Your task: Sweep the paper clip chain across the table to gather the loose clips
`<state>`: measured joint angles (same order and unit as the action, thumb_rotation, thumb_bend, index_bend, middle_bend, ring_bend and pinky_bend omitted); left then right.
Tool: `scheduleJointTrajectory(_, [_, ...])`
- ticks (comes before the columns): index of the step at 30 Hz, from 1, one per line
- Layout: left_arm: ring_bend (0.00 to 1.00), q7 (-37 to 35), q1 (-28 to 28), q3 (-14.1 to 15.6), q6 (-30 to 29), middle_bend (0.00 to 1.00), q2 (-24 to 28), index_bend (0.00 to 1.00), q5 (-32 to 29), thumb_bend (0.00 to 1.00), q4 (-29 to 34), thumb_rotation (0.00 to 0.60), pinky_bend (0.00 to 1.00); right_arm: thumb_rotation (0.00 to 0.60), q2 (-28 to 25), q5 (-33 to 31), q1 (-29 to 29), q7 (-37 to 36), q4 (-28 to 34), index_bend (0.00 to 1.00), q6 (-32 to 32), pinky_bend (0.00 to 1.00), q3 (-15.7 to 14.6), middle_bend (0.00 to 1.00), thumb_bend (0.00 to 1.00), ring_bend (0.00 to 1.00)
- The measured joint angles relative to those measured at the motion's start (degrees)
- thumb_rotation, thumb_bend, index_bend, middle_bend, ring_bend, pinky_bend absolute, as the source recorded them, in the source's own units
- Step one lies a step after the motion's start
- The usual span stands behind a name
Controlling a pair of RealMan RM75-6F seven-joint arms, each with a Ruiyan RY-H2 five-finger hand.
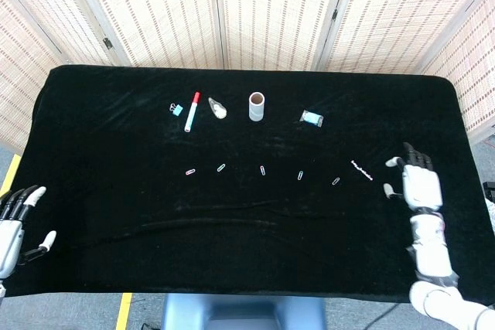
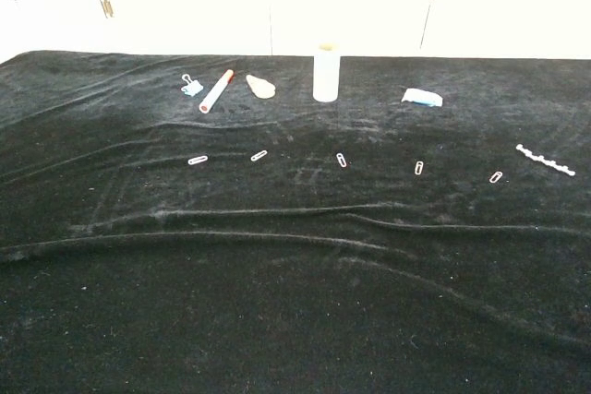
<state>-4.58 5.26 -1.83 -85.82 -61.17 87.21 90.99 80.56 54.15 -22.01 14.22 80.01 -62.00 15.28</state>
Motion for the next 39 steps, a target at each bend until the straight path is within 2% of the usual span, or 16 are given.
scheduleJointTrajectory(5, [0.12,-3.4,-0.1,0.0,0.0,0.11,0.9,0.0,0.1,0.38,-0.9,0.6,0.07,0.6,4.8,-4.3,-3.2,3.3,-5.5,0.33,2.2,0.0,0.8,0.0,0.37,0.0])
scheduleJointTrajectory(19, [0.12,-7.2,-0.1,0.7,0.6,0.11,1.8,0.0,1.1,0.38,-2.4,0.6,0.07,0.6,14.1,-7.4,-7.4,5.6,-18.1,0.33,4.5,0.0,1.5,0.0,0.37,0.0])
scheduleJointTrajectory(39, [0.12,-7.5,0.3,0.4,2.1,0.11,2.1,0.0,-0.3,0.38,-2.4,0.6,0.07,0.6,18.2,-9.5,-10.9,6.1,-29.0,0.33,9.8,0.0,3.6,0.0,0.37,0.0])
